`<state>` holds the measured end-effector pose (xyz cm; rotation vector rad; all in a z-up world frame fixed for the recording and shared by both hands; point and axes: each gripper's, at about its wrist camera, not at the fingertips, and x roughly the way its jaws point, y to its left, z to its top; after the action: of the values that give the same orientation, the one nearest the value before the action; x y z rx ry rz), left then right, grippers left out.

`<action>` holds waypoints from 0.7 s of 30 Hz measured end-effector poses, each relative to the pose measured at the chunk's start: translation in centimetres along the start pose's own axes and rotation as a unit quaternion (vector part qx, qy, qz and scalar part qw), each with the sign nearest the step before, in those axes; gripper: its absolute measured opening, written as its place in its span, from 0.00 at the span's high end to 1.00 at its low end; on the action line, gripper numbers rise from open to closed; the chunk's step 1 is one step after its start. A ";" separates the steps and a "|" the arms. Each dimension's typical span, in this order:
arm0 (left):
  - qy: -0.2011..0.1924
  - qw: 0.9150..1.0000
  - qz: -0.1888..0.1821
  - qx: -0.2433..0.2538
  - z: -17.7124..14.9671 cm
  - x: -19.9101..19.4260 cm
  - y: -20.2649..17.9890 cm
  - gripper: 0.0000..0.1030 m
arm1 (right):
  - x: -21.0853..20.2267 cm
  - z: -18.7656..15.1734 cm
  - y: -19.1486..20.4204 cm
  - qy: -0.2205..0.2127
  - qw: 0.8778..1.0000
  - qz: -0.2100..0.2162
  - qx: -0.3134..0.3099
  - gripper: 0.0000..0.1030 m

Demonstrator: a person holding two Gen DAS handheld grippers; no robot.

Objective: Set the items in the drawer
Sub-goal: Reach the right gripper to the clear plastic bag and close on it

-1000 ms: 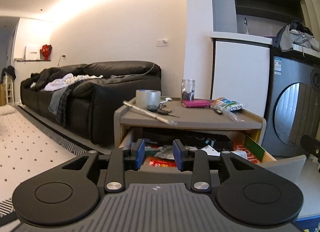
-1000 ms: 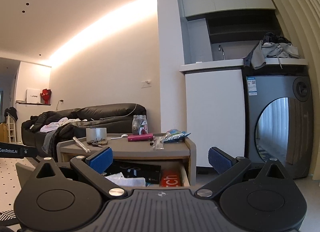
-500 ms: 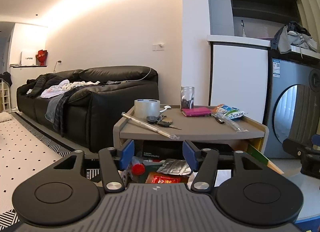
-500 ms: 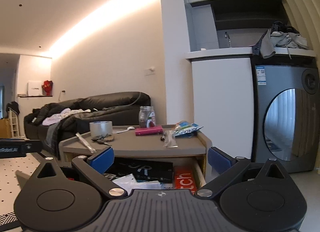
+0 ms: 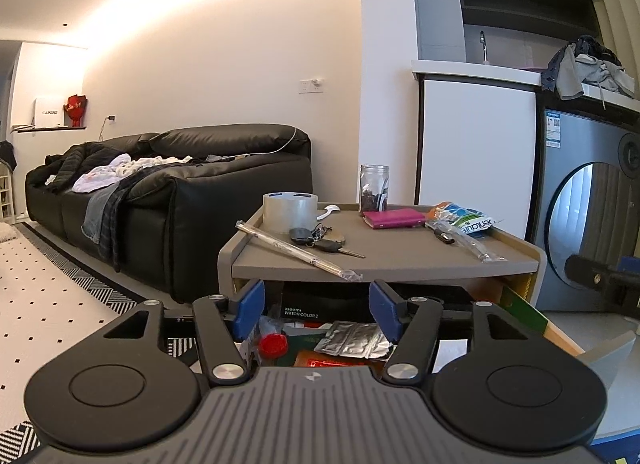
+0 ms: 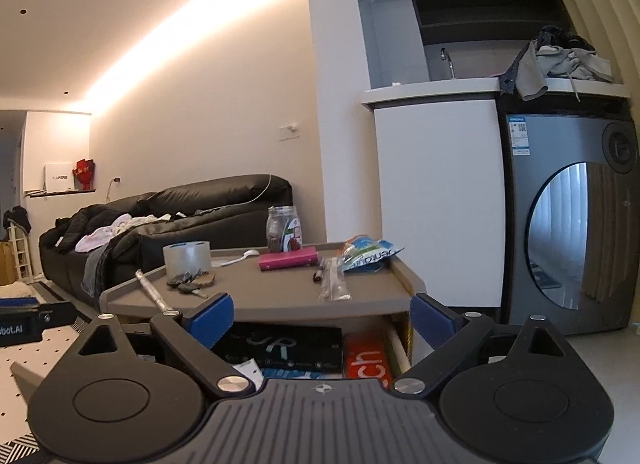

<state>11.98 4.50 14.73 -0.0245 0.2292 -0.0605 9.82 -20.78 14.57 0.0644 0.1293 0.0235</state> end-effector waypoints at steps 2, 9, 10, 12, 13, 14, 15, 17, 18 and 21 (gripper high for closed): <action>0.000 1.000 0.000 0.000 0.1 0.5 0.1 0.39 | 0.6 0.2 0.0 0.001 1.000 0.001 0.000 0.05; 0.004 1.000 0.000 -0.002 -0.1 2.1 0.4 0.36 | 3.2 1.1 -0.1 0.002 1.000 0.012 -0.003 0.06; 0.006 1.000 -0.001 -0.004 -0.2 2.3 0.5 0.36 | 3.6 1.3 -0.2 0.003 1.000 0.016 -0.004 0.06; 0.007 1.000 -0.002 -0.006 -0.3 2.6 0.5 0.36 | 4.5 1.7 -0.4 0.004 1.000 0.022 -0.005 0.06; 0.006 1.000 -0.002 -0.005 -0.2 2.8 0.5 0.36 | 4.9 2.0 -0.6 0.004 1.000 0.025 -0.004 0.06; 0.006 1.000 -0.003 -0.005 -0.2 2.9 0.5 0.35 | 5.3 2.3 -0.8 0.003 1.000 0.027 -0.003 0.06; 0.005 1.000 -0.004 -0.004 -0.2 3.0 0.5 0.35 | 5.7 2.7 -1.0 0.001 1.000 0.028 -0.002 0.06; 0.006 1.000 -0.007 -0.001 -0.2 3.3 0.6 0.35 | 6.5 3.7 -1.0 -0.003 1.000 0.029 0.000 0.06; 0.006 1.000 -0.008 0.001 -0.3 3.4 0.6 0.35 | 6.9 4.2 -1.1 -0.005 1.000 0.030 0.002 0.06; 0.014 1.000 -0.008 0.002 -0.7 3.8 0.7 0.35 | 7.9 5.7 -0.8 -0.015 1.000 0.027 -0.005 0.06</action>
<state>15.54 4.96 13.12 -0.0210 0.2561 -0.0763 18.40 -21.76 19.13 0.0584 0.0982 0.0766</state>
